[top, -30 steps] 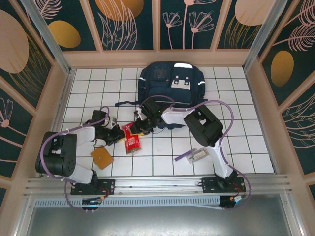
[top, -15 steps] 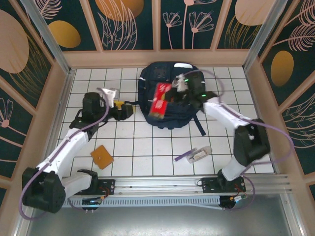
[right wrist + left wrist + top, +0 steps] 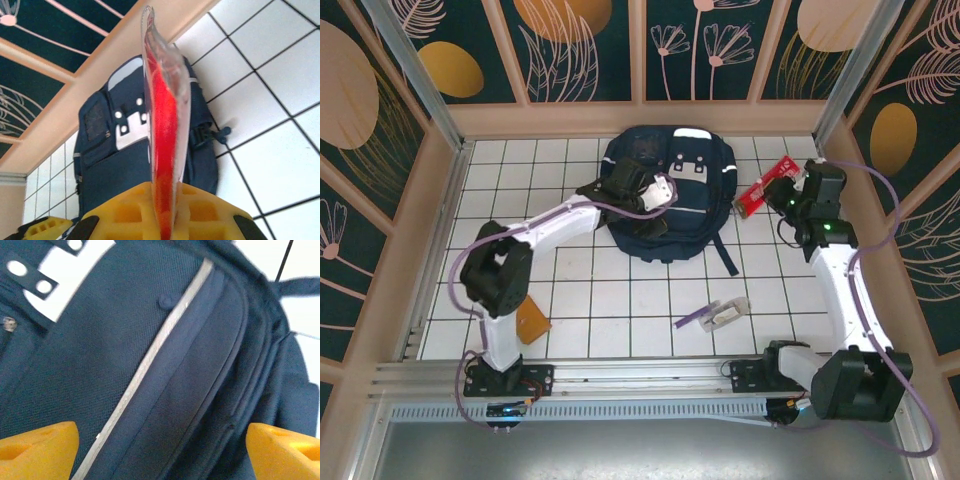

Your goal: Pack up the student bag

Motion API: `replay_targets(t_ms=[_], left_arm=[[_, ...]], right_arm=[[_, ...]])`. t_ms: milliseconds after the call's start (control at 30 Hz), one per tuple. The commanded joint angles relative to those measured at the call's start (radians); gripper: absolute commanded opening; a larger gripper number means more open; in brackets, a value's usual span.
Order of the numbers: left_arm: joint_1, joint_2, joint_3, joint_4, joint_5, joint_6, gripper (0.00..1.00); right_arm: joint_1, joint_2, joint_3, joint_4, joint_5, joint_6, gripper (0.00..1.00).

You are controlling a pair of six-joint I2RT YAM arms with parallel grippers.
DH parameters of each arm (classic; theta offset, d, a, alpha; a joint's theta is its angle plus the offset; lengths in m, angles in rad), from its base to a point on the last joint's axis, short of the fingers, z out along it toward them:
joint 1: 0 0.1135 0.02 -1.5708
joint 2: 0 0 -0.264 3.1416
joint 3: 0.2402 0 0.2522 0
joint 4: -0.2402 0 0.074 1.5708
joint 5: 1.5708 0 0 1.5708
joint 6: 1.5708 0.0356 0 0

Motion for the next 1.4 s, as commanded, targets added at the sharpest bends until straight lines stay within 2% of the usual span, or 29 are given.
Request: replay_targets(t_ms=[0, 67, 167, 267, 300, 367, 467, 500, 567, 667, 733, 833, 933, 1033, 1133, 1167, 1367], left_arm=[[0.003, 0.064, 0.070, -0.132, -0.052, 0.164, 0.87], [-0.001, 0.108, 0.100, -0.161, -0.061, 0.194, 0.87], [-0.008, 0.159, 0.123, -0.097, -0.174, 0.160, 0.87], [-0.009, 0.194, 0.143, -0.004, -0.282, 0.105, 0.79], [-0.009, 0.201, 0.154, 0.007, -0.288, 0.094, 0.71], [-0.009, 0.211, 0.172, 0.024, -0.269, 0.071, 0.41], [-0.008, 0.200, 0.207, -0.037, -0.145, 0.048, 0.04], [-0.009, 0.189, 0.212, -0.054, -0.111, 0.037, 0.00], [-0.009, 0.151, 0.212, -0.066, -0.053, -0.020, 0.00], [-0.008, 0.092, 0.234, -0.097, 0.007, -0.094, 0.00], [-0.008, 0.059, 0.264, -0.117, 0.011, -0.147, 0.00], [-0.008, 0.020, 0.309, -0.135, 0.016, -0.216, 0.00], [-0.009, -0.012, 0.341, -0.130, 0.059, -0.286, 0.00], [-0.009, -0.035, 0.350, -0.101, 0.127, -0.353, 0.00], [-0.009, -0.051, 0.338, -0.070, 0.253, -0.393, 0.00], [-0.010, -0.058, 0.326, -0.048, 0.277, -0.420, 0.00], [-0.020, -0.061, 0.320, 0.031, 0.406, -0.535, 0.00]], right_arm=[[-0.021, -0.041, -0.018, -0.047, 0.024, -0.048, 0.00], [-0.029, -0.055, -0.025, -0.056, 0.025, -0.064, 0.00], [-0.037, -0.066, -0.030, -0.062, 0.014, -0.069, 0.00], [-0.037, -0.065, -0.031, -0.052, -0.032, -0.061, 0.00], [-0.036, -0.063, -0.035, -0.046, -0.056, -0.052, 0.00], [-0.036, -0.052, -0.050, -0.034, -0.129, -0.036, 0.00], [-0.035, -0.030, -0.080, -0.036, -0.227, -0.019, 0.00], [-0.035, -0.028, -0.099, -0.038, -0.249, -0.014, 0.00], [-0.033, -0.027, -0.140, -0.039, -0.321, -0.006, 0.00], [-0.026, 0.010, -0.168, -0.059, -0.562, -0.056, 0.00], [-0.010, 0.045, -0.171, -0.104, -0.670, -0.082, 0.00], [0.043, 0.061, -0.186, -0.081, -0.753, -0.034, 0.00], [0.093, 0.064, -0.226, 0.080, -0.696, 0.160, 0.00], [0.124, 0.088, -0.300, 0.303, -0.567, 0.396, 0.00], [0.176, 0.162, -0.332, 0.571, -0.433, 0.608, 0.00], [0.195, 0.203, -0.325, 0.644, -0.380, 0.660, 0.00], [0.315, 0.421, -0.209, 0.817, -0.042, 0.818, 0.00]])
